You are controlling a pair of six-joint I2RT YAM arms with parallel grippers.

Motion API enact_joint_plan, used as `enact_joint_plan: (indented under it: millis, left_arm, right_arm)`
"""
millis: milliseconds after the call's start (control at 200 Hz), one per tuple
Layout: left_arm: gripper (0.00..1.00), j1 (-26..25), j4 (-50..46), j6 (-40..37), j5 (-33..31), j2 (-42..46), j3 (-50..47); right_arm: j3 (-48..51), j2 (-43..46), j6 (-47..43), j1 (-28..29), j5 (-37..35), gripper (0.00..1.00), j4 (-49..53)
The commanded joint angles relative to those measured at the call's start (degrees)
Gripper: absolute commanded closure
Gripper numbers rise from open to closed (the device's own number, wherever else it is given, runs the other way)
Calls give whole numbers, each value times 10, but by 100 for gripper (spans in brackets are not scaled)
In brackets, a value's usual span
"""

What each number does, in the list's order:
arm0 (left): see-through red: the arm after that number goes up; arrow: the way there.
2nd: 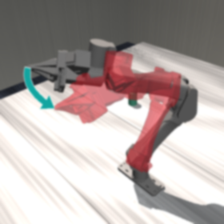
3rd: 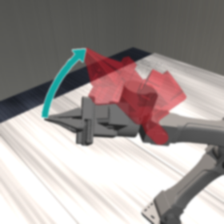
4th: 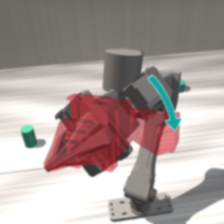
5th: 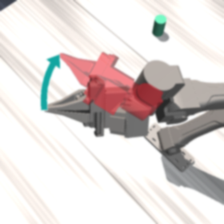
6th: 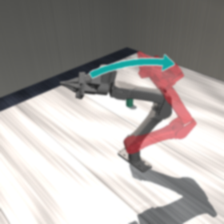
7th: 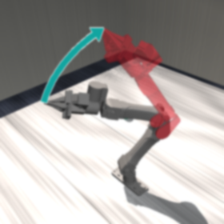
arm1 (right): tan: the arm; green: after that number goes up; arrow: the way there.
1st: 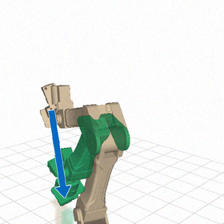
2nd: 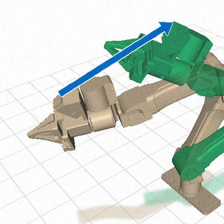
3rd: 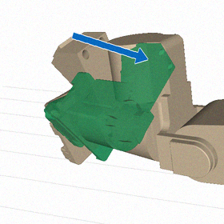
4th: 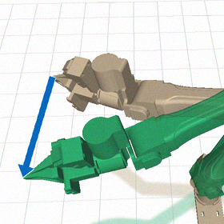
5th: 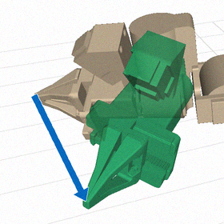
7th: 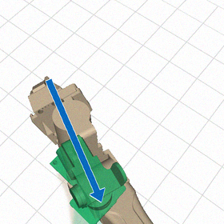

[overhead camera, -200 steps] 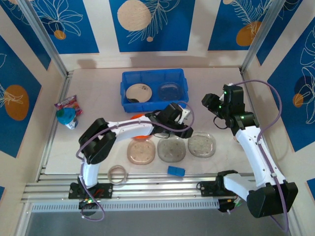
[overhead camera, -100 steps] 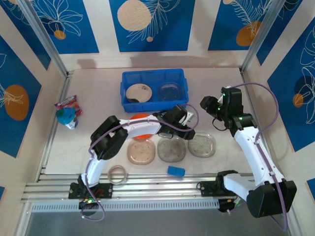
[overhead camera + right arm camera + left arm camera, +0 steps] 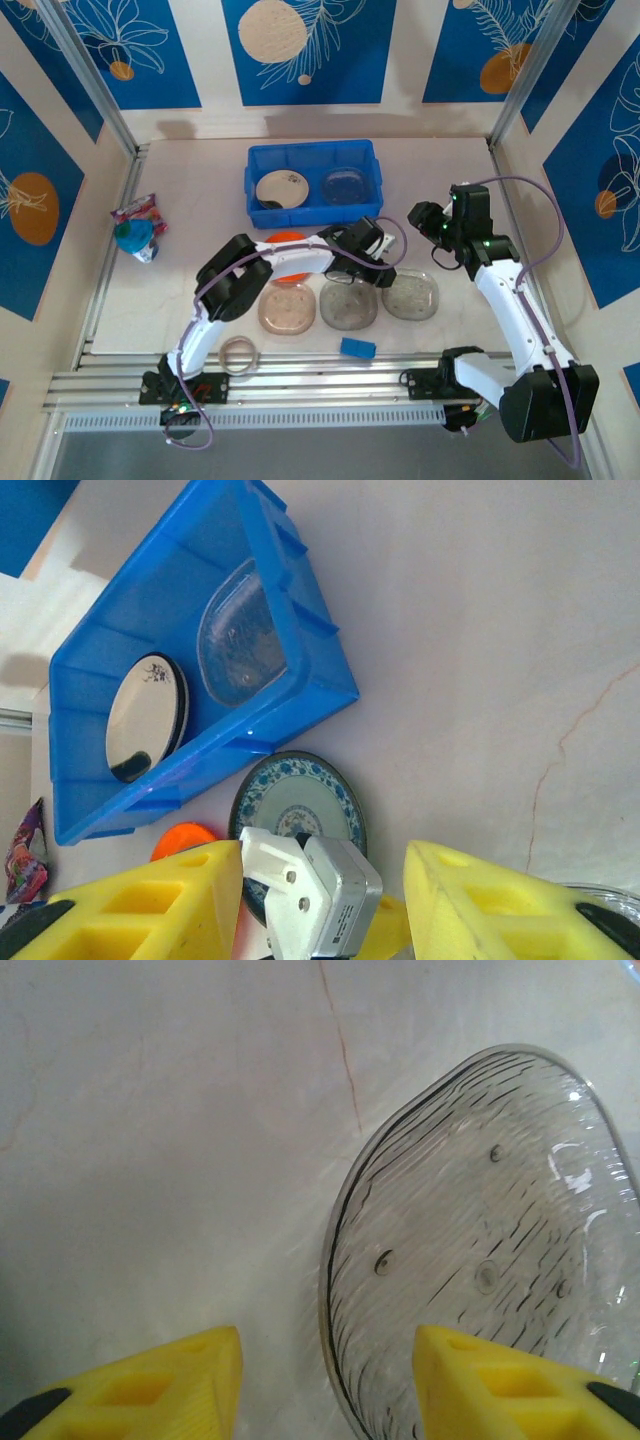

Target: Place the plates into the plastic bin on the countertop

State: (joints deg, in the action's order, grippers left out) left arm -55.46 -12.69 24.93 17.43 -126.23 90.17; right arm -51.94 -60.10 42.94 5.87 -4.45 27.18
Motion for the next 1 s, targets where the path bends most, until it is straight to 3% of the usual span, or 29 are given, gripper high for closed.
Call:
enact_joint_plan:
  millis: [0, 360, 580, 775, 996]
  left_arm:
    - [54, -5, -11, -5, 19, -15, 24]
    - [62, -9, -27, -5, 21, -33, 41]
    - [76, -10, -42, -3, 19, -44, 60]
    - [78, -10, -42, -1, 12, -46, 65]
    - [91, -7, -31, 3, 32, -45, 82]
  right_arm:
    - [10, 12, 12, -2, 10, 53, -17]
    - [21, 8, 11, -8, 10, 53, -23]
    - [26, 9, 9, -15, 11, 53, -25]
    - [6, 1, -9, -22, 13, 54, -15]
    - [-8, -11, -13, -24, 12, 54, -16]
